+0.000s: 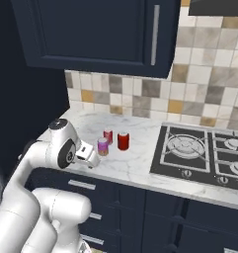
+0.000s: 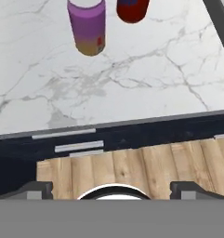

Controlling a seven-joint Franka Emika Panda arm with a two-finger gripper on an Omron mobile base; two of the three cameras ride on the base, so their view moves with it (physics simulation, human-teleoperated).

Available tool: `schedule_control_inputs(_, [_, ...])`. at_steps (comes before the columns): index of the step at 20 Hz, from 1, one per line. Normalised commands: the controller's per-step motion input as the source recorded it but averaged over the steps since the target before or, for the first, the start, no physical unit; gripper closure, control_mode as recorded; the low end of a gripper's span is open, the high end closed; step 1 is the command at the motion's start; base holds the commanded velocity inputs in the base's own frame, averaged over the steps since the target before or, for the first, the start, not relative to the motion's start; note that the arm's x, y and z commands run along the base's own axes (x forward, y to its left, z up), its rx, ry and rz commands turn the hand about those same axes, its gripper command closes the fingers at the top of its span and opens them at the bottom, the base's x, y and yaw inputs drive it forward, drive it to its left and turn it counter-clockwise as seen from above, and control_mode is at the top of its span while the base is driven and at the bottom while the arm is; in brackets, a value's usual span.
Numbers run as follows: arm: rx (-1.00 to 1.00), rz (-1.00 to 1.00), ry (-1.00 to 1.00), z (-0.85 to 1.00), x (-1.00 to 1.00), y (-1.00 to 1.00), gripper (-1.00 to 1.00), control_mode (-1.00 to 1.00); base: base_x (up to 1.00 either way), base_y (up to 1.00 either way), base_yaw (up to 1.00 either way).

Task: Four empty soda cans are scattered around the kitchen. Gather all the cans and cluster them next to the stove for recycling.

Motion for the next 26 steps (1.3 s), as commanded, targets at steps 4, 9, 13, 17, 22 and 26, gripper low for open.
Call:
schedule_control_inputs(4, [0.00, 0.00, 0.00, 0.00, 0.00, 0.00, -1.00, 1.00, -0.30, 0.07, 0.65])
schedule_control_inputs(9, [0.00, 0.00, 0.00, 0.00, 0.00, 0.00, -1.00, 1.00, -0.27, 0.03, 0.87])
schedule_control_inputs(13, [0.00, 0.00, 0.00, 0.00, 0.00, 0.00, -1.00, 1.00, -0.32, 0.00, 0.82])
schedule_control_inputs(17, [0.00, 0.00, 0.00, 0.00, 0.00, 0.00, -1.00, 1.00, -0.39, 0.01, 0.72])
schedule_control_inputs(22, [0.00, 0.00, 0.00, 0.00, 0.00, 0.00, -1.00, 1.00, -0.46, 0.05, 0.62])
schedule_control_inputs(26, [0.00, 0.00, 0.00, 0.00, 0.00, 0.00, -1.00, 1.00, -0.26, 0.17, 0.77])
